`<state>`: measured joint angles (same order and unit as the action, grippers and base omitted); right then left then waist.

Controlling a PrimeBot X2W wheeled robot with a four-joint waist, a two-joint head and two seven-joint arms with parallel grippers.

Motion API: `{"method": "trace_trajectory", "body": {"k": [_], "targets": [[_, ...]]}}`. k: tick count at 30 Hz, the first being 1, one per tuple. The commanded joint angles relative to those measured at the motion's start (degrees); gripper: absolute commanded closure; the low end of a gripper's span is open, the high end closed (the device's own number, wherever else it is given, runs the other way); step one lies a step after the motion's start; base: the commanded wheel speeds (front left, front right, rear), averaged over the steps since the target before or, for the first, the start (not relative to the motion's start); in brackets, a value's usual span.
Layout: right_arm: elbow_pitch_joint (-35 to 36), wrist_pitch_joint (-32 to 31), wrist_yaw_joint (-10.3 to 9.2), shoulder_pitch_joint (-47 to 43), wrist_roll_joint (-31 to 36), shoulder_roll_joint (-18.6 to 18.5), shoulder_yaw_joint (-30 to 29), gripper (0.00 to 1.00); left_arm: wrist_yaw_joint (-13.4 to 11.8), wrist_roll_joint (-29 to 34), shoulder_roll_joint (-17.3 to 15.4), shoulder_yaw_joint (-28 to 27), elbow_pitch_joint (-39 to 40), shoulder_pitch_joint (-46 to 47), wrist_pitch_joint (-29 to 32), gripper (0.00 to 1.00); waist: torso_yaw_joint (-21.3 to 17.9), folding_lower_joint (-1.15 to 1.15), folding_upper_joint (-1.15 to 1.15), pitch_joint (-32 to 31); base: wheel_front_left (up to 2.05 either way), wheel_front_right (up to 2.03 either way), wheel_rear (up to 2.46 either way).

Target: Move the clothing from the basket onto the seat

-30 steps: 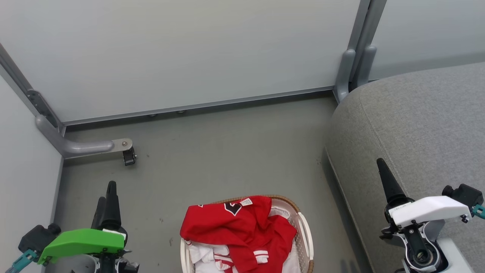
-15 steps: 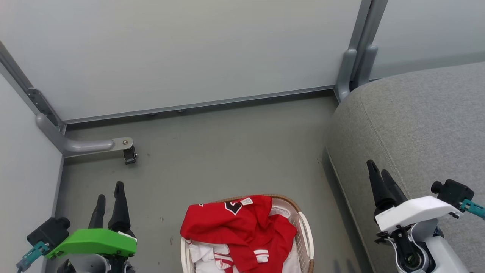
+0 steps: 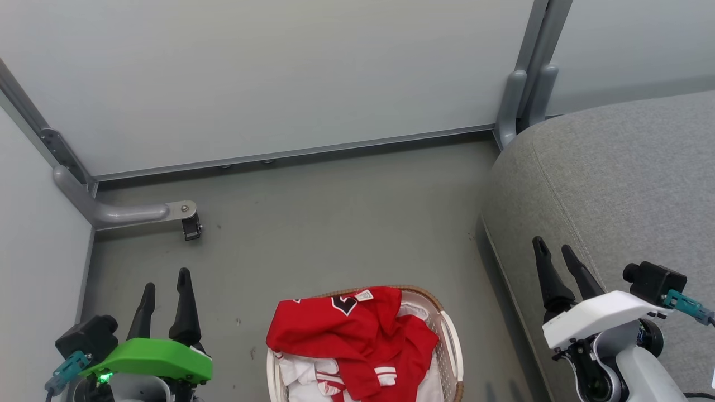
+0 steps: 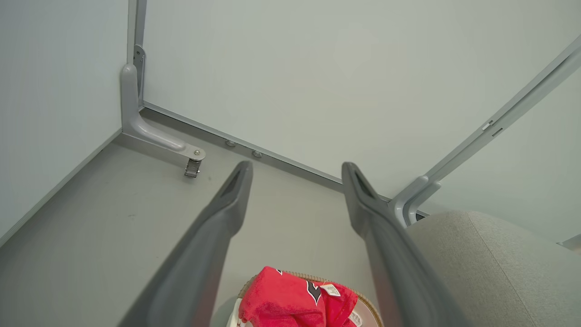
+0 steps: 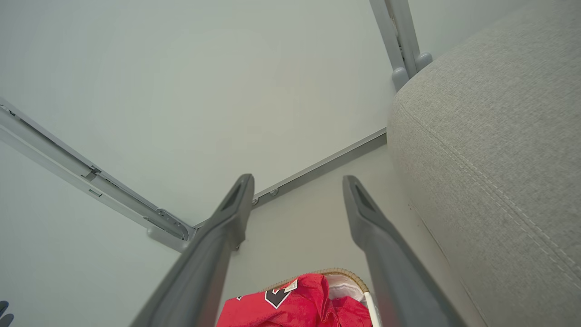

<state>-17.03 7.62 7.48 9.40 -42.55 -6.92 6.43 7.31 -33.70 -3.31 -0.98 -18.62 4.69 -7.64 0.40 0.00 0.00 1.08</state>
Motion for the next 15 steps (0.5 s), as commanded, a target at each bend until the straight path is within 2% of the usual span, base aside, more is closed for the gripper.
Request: {"method": "trace_trajectory", "body": {"k": [1,15], "targets": [[0.2,0.6,0.01,1.1,1.7,-0.3,0.2,0.00,0.2,2.0,-0.2,0.2,0.5,-0.4,-0.5,0.00,0.0,0.00,0.00,0.0,0.00,0.00,0.00],[-0.9,2.6,0.01,1.6,10.1,-0.7,1.2,0.00,0.2,9.6,0.0,0.9,1.3,-1.1,-2.6,0.00,-0.1,0.00,0.00,0.2,0.00,0.00,0.00]]}}
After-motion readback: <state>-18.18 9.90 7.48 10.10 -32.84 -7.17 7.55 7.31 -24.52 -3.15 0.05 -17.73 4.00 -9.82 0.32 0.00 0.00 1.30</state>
